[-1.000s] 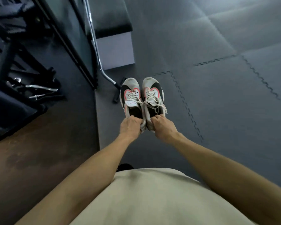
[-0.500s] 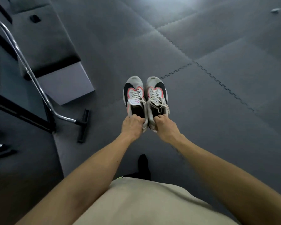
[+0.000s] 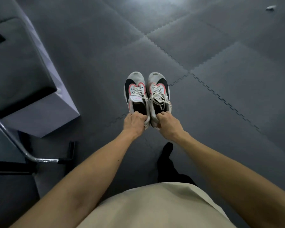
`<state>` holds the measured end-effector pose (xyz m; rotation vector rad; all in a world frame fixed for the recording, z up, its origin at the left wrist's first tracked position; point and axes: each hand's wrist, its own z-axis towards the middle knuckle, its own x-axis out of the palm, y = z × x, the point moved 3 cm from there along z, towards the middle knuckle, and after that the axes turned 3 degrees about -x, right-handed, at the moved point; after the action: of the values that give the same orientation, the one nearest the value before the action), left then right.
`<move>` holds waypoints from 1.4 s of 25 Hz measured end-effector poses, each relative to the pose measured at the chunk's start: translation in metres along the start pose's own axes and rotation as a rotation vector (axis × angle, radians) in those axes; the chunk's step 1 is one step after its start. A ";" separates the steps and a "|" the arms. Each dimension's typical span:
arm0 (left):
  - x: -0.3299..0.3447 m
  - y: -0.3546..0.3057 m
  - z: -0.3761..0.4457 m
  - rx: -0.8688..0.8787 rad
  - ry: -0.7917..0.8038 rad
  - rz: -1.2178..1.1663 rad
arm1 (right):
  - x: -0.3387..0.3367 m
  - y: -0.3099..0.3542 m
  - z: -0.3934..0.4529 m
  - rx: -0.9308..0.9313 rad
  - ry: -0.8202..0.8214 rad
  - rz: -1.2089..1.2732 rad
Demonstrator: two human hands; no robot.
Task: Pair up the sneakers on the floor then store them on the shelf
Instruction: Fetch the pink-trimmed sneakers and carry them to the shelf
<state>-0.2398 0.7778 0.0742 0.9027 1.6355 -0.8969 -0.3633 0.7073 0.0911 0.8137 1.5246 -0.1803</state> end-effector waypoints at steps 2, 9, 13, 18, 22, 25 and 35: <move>-0.013 -0.002 0.063 -0.025 -0.017 -0.012 | -0.018 -0.029 0.057 -0.024 -0.005 0.006; -0.058 -0.003 0.231 -0.123 -0.034 -0.006 | -0.086 -0.099 0.228 -0.145 0.088 -0.013; -0.080 0.019 0.322 -0.192 -0.050 0.001 | -0.105 -0.115 0.330 -0.193 0.108 -0.057; -0.104 0.068 0.465 -0.227 -0.063 0.011 | -0.120 -0.134 0.484 -0.195 0.103 -0.075; -0.131 0.112 0.571 -0.230 -0.041 -0.012 | -0.147 -0.141 0.597 -0.196 0.133 -0.063; -0.161 0.147 0.649 -0.258 -0.044 -0.056 | -0.175 -0.143 0.681 -0.184 0.109 -0.027; -0.237 0.234 0.912 -0.357 -0.054 -0.077 | -0.242 -0.172 0.973 -0.267 0.137 -0.060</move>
<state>0.3916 0.0407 0.0898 0.5679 1.7226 -0.6452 0.3018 -0.0624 0.1041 0.5773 1.6603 0.0360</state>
